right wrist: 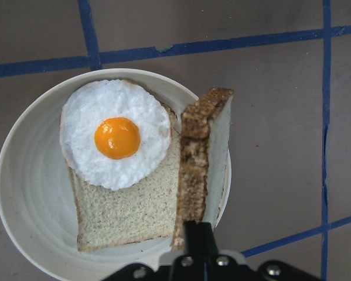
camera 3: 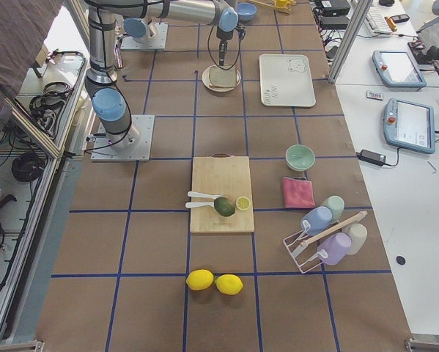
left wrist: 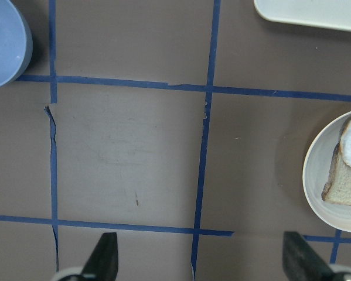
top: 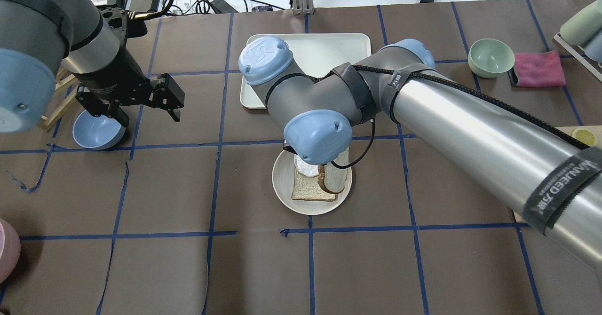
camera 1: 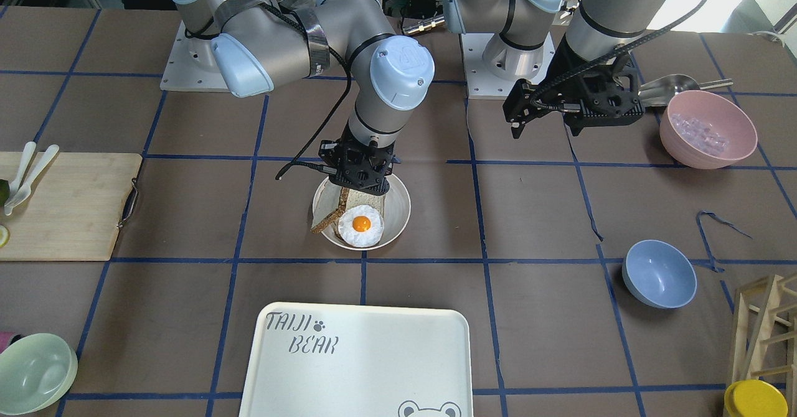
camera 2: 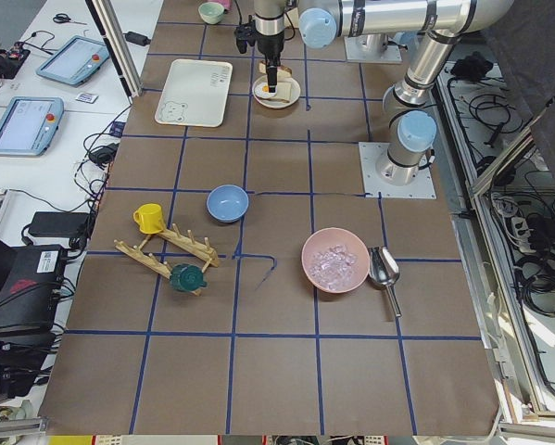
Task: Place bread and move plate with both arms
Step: 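Lower the bread onto the fried egg and open the right gripper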
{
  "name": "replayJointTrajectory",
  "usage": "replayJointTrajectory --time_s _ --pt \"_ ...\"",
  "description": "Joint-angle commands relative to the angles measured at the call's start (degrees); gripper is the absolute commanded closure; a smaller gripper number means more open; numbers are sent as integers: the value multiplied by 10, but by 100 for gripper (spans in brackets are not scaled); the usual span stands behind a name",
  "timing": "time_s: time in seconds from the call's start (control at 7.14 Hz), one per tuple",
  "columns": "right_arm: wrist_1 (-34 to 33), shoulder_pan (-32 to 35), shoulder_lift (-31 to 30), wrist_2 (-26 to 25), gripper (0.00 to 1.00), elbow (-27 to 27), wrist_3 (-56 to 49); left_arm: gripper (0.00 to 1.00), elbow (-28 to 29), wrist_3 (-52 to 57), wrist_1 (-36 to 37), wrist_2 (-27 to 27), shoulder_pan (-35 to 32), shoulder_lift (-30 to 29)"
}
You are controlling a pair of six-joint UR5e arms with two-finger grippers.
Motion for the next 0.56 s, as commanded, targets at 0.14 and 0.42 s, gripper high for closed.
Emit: replayJointTrajectory --time_s 0.14,0.42 --pt "-7 8 7 20 100 -2 4 0 0 -4 2 0 0 -7" --pt "-22 13 13 26 100 0 4 0 0 -5 1 0 0 -7"
